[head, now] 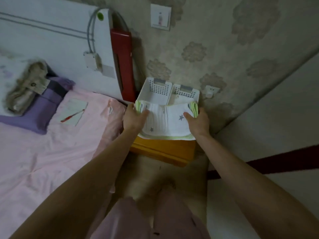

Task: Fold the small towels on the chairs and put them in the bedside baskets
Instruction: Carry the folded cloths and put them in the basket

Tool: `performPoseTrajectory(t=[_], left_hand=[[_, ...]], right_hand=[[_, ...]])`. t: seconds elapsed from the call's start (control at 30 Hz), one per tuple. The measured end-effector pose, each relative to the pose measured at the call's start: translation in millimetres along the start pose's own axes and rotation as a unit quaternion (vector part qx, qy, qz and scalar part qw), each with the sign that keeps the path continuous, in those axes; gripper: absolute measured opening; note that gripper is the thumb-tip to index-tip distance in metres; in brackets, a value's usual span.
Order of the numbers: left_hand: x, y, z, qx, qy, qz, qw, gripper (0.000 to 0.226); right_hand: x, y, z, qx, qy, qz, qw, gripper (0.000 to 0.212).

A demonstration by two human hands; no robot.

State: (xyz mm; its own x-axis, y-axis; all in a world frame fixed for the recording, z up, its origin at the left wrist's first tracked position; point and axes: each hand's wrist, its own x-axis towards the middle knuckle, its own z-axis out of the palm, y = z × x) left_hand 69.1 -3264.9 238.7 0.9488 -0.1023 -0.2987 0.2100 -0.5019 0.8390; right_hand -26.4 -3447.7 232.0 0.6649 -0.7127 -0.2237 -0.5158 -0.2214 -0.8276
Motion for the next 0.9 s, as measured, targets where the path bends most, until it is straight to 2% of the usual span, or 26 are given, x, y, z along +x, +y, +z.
performPoseTrajectory(t=[0.07, 0.17, 0.27, 0.4, 0.53, 0.77, 0.9], left_hand=[[26, 10, 13, 0.014, 0.016, -0.036, 0.999, 0.046], [63, 19, 27, 0.051, 0.023, -0.061, 0.997, 0.043], [90, 39, 34, 0.086, 0.013, -0.066, 0.994, 0.042], [167, -1, 73, 0.048, -0.008, -0.114, 0.992, 0.042], [228, -31, 108, -0.027, -0.002, -0.159, 0.987, 0.044], [284, -64, 146, 0.060, 0.033, -0.197, 0.978, 0.057], [291, -79, 159, 0.049, 0.109, -0.197, 0.973, 0.044]], right_hand=[[53, -16, 9, -0.048, -0.051, -0.034, 0.997, 0.036], [117, -37, 30, -0.105, -0.089, -0.081, 0.987, 0.044], [169, -47, 59, -0.166, -0.115, -0.149, 0.968, 0.030], [225, -47, 99, -0.215, -0.130, -0.220, 0.942, 0.028], [269, -31, 134, -0.277, -0.145, -0.273, 0.910, 0.040], [326, 4, 183, -0.308, -0.181, -0.326, 0.876, 0.039], [347, 11, 205, -0.337, -0.202, -0.376, 0.839, 0.034]])
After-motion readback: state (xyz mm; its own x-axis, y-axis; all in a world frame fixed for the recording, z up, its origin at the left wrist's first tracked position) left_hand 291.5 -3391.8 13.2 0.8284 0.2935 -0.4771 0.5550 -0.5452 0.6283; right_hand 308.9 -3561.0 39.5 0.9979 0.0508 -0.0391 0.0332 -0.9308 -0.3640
